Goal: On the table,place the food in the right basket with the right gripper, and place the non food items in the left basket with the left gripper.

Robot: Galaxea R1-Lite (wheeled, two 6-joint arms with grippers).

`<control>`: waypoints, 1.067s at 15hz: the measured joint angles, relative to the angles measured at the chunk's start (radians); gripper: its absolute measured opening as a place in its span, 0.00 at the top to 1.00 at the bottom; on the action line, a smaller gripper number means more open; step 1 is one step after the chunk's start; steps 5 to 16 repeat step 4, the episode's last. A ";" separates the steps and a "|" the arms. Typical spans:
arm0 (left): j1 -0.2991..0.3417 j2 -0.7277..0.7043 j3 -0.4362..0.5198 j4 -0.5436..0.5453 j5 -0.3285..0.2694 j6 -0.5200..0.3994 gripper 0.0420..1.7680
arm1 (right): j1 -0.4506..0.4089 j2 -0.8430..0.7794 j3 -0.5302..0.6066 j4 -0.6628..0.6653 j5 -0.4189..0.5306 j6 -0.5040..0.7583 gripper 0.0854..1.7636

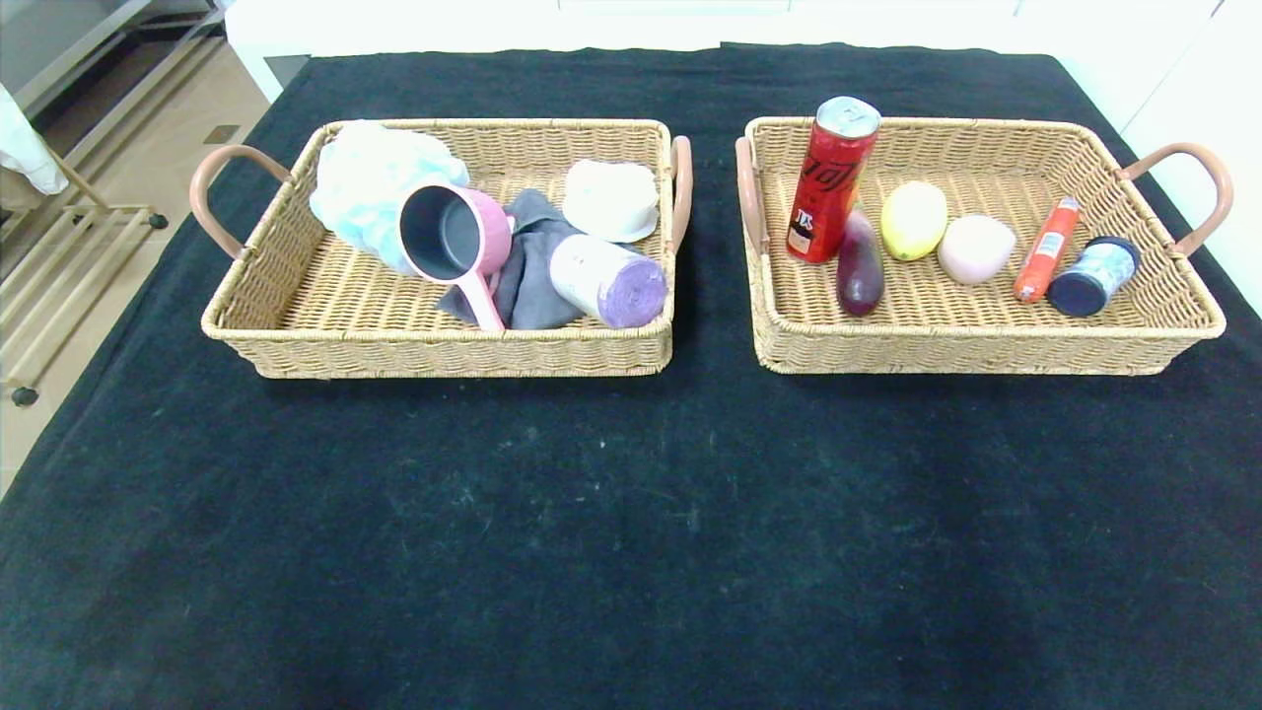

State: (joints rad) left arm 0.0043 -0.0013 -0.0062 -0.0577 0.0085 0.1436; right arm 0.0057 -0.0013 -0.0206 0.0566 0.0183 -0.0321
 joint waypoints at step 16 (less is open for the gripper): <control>0.000 0.000 0.000 0.001 0.000 0.009 0.03 | -0.001 0.000 0.002 -0.005 0.000 -0.001 0.05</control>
